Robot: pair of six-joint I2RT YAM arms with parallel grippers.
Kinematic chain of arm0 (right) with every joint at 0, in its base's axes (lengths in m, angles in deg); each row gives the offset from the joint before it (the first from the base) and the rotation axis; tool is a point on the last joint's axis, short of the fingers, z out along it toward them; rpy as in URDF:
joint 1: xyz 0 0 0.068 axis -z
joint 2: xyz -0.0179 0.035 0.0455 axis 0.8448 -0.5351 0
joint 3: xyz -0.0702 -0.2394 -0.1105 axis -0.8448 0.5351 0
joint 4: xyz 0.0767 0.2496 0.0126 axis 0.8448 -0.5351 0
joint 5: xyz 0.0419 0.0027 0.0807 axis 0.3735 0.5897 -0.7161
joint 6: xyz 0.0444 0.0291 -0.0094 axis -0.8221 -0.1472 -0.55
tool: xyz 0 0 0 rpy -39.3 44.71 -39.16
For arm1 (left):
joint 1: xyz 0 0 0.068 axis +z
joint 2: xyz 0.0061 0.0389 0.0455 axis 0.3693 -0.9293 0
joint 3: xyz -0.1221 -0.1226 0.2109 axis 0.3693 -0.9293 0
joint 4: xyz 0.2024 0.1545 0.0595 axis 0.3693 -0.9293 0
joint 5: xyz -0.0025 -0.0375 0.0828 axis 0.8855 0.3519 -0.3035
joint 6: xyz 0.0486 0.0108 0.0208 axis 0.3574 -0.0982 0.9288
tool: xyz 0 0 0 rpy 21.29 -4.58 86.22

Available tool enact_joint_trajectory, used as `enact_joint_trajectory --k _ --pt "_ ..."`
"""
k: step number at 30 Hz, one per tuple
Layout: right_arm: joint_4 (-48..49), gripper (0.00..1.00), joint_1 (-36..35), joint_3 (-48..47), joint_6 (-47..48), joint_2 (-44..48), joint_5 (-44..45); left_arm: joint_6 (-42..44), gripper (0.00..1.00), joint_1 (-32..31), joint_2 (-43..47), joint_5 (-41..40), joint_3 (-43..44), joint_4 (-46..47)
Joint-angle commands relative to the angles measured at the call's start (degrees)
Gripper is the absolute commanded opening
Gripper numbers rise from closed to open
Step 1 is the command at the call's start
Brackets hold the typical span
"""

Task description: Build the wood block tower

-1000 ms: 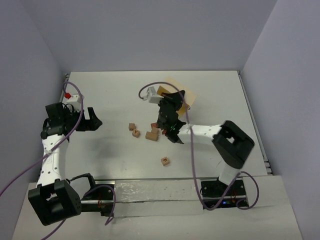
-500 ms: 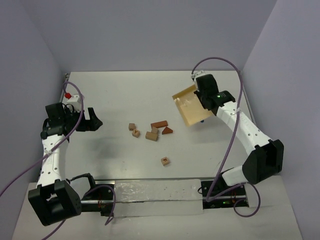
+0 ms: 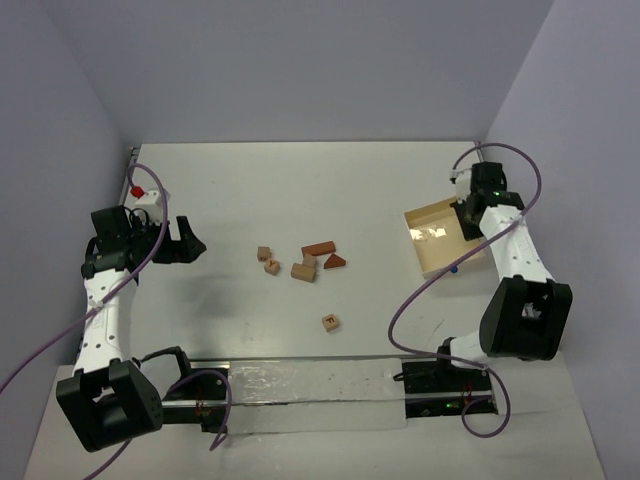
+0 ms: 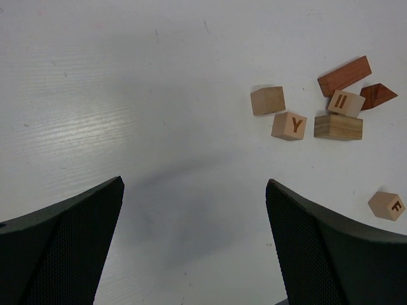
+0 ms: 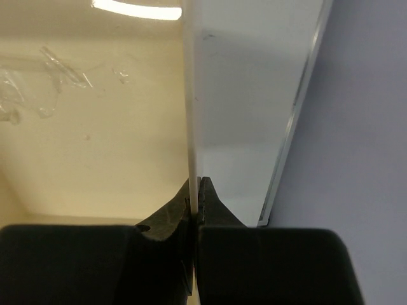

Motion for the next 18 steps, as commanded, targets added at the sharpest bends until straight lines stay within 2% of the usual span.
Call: enact_joint_trajectory --k 1,13,18 --pt "0.4 0.01 8.9 -2.2 5.6 -3.3 -6.2 0.9 0.99 0.4 0.0 2.0 2.0 0.2" --pt "-0.2 0.00 17.8 -11.2 7.5 -15.5 -8.8 0.9 0.99 0.4 0.0 1.9 1.9 0.0" --pt "-1.0 0.01 20.2 -19.1 8.8 -20.6 -9.6 1.0 0.99 0.4 -0.9 2.1 2.0 -0.2"
